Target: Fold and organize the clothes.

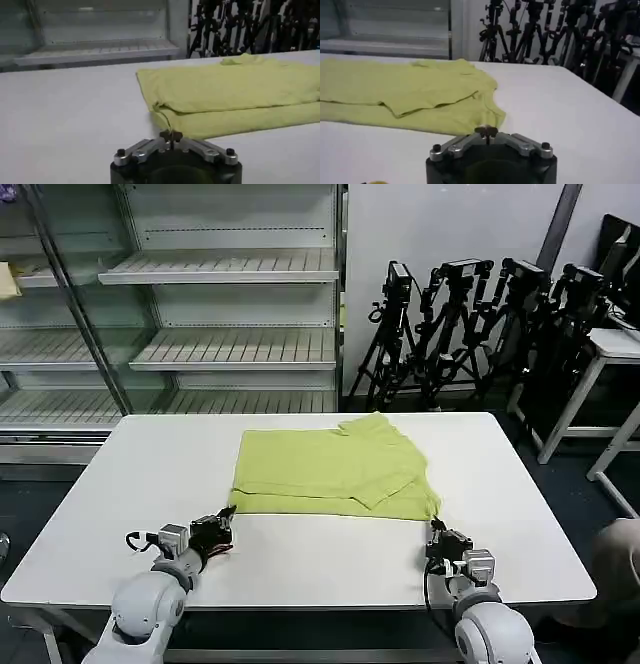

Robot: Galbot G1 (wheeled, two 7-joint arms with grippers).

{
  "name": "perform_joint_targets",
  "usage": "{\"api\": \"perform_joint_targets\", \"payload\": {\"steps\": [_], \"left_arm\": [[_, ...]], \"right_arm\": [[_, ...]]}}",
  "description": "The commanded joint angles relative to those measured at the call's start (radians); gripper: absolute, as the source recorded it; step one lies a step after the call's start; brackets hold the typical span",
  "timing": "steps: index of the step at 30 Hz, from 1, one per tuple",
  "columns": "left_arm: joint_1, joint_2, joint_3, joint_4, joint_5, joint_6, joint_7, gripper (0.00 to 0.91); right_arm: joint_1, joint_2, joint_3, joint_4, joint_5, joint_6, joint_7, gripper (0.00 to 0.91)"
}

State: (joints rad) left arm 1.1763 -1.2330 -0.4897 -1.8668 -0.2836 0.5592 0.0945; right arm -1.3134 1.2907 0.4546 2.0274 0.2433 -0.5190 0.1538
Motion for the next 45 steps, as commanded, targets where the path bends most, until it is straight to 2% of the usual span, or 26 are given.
{"api": "perform_joint_targets", "payload": {"steps": [1, 6, 14, 15, 16, 21, 28, 33, 34, 35, 36, 37, 45], "left_arm": [[0.111, -0.004, -0.033, -0.095, 0.019, -0.023, 0.009, 0.010], [0.155, -0.001, -0.050, -0.101, 0.019, -0.044, 0.010, 0.010], [0.130, 0.017, -0.057, -0.080, 0.019, -0.056, 0.010, 0.010], [0.131, 0.021, -0.057, -0.081, 0.019, -0.055, 0.010, 0.010], [0.132, 0.023, -0.058, -0.083, 0.019, -0.055, 0.011, 0.010], [0.130, 0.029, -0.060, -0.081, 0.019, -0.055, 0.016, 0.010], [0.114, 0.035, -0.060, -0.068, 0.019, -0.056, 0.022, 0.010], [0.110, 0.036, -0.062, -0.067, 0.018, -0.058, 0.026, 0.010], [0.108, 0.036, -0.060, -0.066, 0.018, -0.058, 0.026, 0.010], [0.108, 0.035, -0.059, -0.065, 0.018, -0.058, 0.027, 0.010], [0.107, 0.035, -0.058, -0.065, 0.018, -0.058, 0.028, 0.010], [0.106, 0.035, -0.057, -0.065, 0.018, -0.058, 0.028, 0.010], [0.105, 0.037, -0.055, -0.061, 0.020, -0.060, 0.030, 0.010]], "right_arm": [[-0.107, 0.001, 0.016, 0.092, -0.014, 0.008, -0.005, 0.000], [-0.175, 0.003, 0.023, 0.118, -0.060, 0.050, -0.017, 0.000], [-0.191, 0.007, 0.053, 0.164, -0.070, 0.055, -0.016, 0.000], [-0.189, 0.007, 0.059, 0.166, -0.071, 0.055, -0.018, 0.050], [-0.184, 0.006, 0.060, 0.165, -0.074, 0.056, -0.020, 0.907], [-0.078, 0.011, 0.058, 0.095, -0.086, 0.049, -0.023, 0.907], [0.054, 0.022, 0.002, 0.006, -0.084, -0.001, -0.037, 0.907], [0.105, 0.022, 0.001, -0.077, -0.073, -0.028, -0.035, 0.907], [0.112, 0.022, 0.002, -0.094, -0.060, -0.043, -0.032, 0.856], [0.113, 0.021, 0.001, -0.100, -0.048, -0.053, -0.033, 0.685], [0.112, 0.019, 0.000, -0.105, -0.033, -0.058, -0.034, 0.131], [0.112, 0.018, 0.000, -0.109, -0.024, -0.058, -0.038, 0.000], [0.110, 0.028, -0.014, -0.114, -0.001, -0.058, -0.059, 0.000]]}}
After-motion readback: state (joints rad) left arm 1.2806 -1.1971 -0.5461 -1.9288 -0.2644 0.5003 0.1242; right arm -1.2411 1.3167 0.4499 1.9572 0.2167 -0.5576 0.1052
